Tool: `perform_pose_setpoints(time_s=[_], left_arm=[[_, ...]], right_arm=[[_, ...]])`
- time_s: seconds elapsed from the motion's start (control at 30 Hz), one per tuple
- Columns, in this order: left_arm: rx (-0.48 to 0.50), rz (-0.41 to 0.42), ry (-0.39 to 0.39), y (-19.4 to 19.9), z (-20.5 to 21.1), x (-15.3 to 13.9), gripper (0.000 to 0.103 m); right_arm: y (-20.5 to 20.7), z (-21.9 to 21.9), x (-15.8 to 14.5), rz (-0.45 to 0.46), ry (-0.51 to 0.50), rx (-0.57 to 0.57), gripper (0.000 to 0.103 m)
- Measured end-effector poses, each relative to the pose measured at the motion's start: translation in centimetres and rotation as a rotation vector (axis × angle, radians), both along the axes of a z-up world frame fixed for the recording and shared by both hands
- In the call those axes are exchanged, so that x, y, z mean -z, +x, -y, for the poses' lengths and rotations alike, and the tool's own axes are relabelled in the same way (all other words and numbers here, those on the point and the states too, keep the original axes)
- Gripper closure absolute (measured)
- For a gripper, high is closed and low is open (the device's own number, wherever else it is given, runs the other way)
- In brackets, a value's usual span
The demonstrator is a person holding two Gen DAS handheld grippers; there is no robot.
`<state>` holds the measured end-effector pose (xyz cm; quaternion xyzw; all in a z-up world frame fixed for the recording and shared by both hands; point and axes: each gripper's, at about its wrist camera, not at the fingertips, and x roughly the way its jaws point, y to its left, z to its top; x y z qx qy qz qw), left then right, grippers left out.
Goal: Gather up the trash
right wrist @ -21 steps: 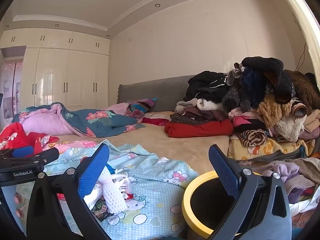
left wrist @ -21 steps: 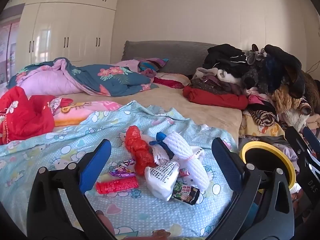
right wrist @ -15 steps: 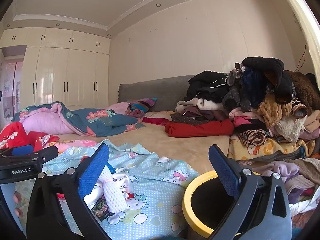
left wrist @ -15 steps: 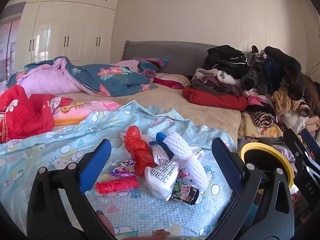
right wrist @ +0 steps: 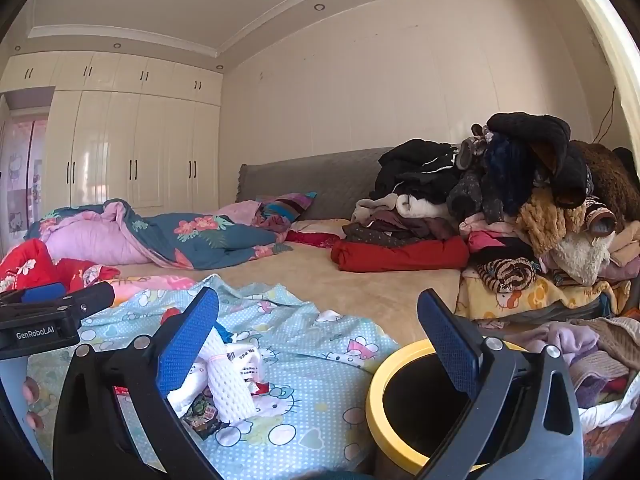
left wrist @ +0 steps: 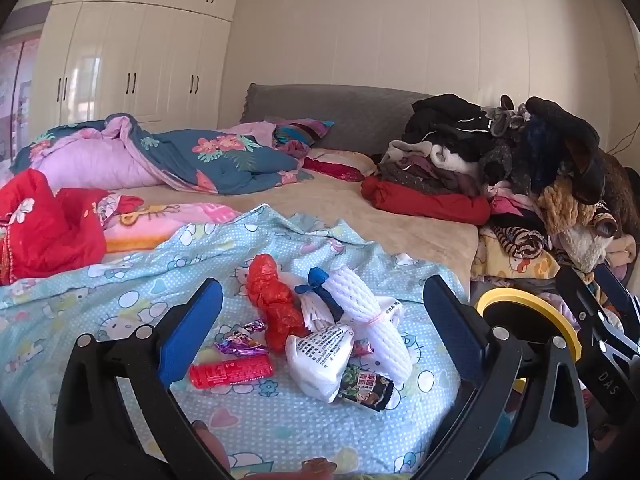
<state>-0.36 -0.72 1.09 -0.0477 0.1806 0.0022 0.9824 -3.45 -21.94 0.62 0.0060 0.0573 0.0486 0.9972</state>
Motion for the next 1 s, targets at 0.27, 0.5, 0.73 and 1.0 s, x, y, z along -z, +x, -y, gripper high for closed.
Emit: perform_pose_setpoints(time_s=[0.27,0.5,0.73,1.0], left_arm=[[0.002,0.002,-0.005,-0.2,0.2,-0.1,0.011],[0.005,0.006,-0.006,-0.3,0.1,-0.4,0.011],[0.006,0.003,-0.008,-0.3,0.4,-0.6,0.011],[0.006,0.007,-0.007,-0.4,0.3,-0.5,0.011]], right_arm=[[0.0,0.0,-0.1,0.0,-0.001,0.001,0.006],[-0.2,0.0,-0.1,-0.002,0.001,0.001,0.006],[-0.1,-0.1,0.1,-0.003,0.004,0.001,0.006],[0.0,-0.3,0.3,-0.011,0.002,-0.005,0.006]])
